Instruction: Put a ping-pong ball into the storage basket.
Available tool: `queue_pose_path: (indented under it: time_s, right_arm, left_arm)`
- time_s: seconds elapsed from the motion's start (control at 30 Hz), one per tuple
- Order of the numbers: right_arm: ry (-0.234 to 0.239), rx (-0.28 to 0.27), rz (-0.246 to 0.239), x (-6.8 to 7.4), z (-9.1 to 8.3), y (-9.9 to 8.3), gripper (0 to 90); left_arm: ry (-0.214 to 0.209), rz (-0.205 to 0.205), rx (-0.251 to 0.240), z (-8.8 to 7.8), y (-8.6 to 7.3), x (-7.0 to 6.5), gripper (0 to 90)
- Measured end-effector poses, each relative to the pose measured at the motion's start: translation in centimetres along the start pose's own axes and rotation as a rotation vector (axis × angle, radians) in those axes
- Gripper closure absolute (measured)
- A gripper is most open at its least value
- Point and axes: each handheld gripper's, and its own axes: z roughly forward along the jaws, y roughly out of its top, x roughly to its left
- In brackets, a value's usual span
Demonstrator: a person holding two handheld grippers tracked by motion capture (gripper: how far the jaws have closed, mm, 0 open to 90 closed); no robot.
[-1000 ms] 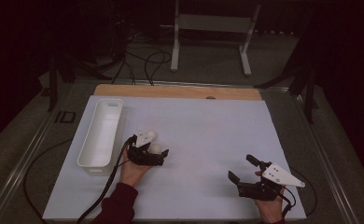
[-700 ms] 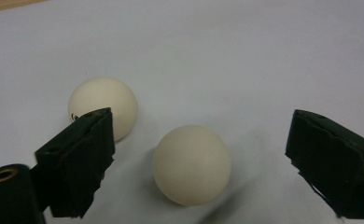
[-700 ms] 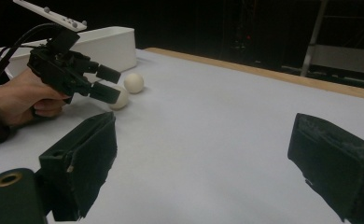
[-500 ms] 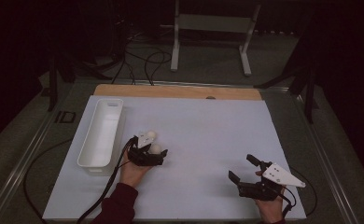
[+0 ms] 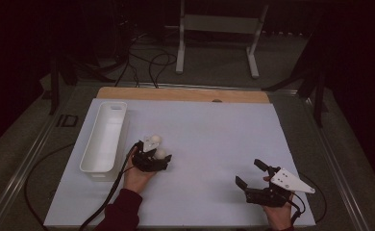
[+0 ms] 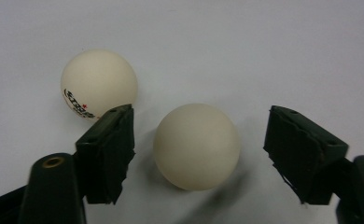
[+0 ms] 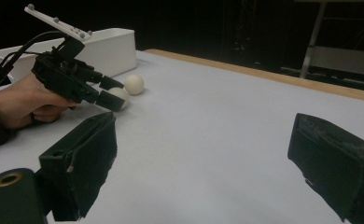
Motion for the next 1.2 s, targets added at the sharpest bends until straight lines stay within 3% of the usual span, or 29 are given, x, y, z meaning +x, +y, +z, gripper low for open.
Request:
queue_pose_path:
  time_s: [0.67, 1.2]
  right_arm:
    - [-0.004, -0.003, -0.002, -0.01, -0.10, 0.06, 7.4]
    - [-0.002, 0.000, -0.001, 0.00, -0.07, 0.04, 7.4]
  left_arm:
    - [-0.008, -0.007, 0.044, 0.22, 0.01, 0.13, 49.8]
    - [0.000, -0.010, 0.031, -0.13, 0.10, 0.12, 50.8]
